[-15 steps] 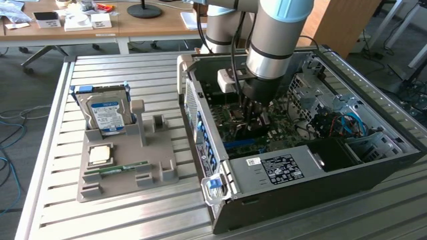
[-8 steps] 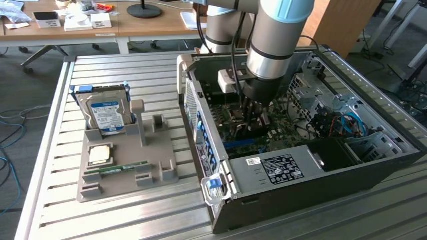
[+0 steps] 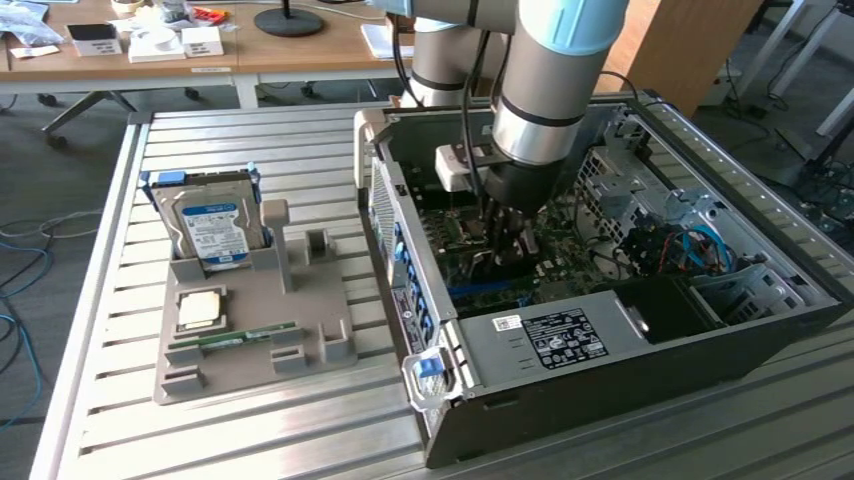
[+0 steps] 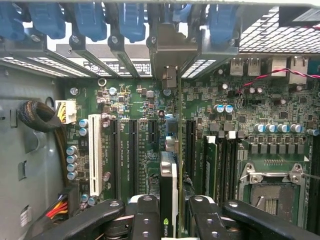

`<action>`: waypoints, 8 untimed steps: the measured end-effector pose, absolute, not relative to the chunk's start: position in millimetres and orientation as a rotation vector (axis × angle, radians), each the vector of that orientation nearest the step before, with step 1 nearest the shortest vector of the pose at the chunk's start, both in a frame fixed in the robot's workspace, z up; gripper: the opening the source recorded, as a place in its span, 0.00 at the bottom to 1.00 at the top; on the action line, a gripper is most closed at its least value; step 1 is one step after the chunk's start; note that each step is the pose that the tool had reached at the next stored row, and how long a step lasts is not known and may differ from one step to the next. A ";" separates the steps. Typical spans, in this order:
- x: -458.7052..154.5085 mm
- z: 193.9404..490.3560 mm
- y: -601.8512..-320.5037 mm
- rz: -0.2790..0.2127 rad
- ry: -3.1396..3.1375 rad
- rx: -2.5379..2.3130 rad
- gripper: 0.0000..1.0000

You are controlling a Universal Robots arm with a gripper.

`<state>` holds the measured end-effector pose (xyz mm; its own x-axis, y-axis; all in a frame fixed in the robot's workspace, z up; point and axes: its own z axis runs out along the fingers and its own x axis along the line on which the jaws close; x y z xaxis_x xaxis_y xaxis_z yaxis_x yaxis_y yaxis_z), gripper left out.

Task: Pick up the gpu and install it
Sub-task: 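Insert the gpu into the slot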

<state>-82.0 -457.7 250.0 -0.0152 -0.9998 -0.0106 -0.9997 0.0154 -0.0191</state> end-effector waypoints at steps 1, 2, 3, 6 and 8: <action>-81.9 249.2 -457.7 -0.010 2.223 -2.190 0.27; -81.9 248.4 -457.7 -0.010 2.223 -2.190 0.27; -81.9 247.7 -457.7 -0.010 2.223 -2.189 0.27; -82.0 247.1 -457.8 -0.010 2.224 -2.190 0.27; -82.0 246.5 -457.7 -0.010 2.224 -2.190 0.27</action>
<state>-82.0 -457.7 246.5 -0.0152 -0.9998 -0.0102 -0.9997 0.0154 -0.0193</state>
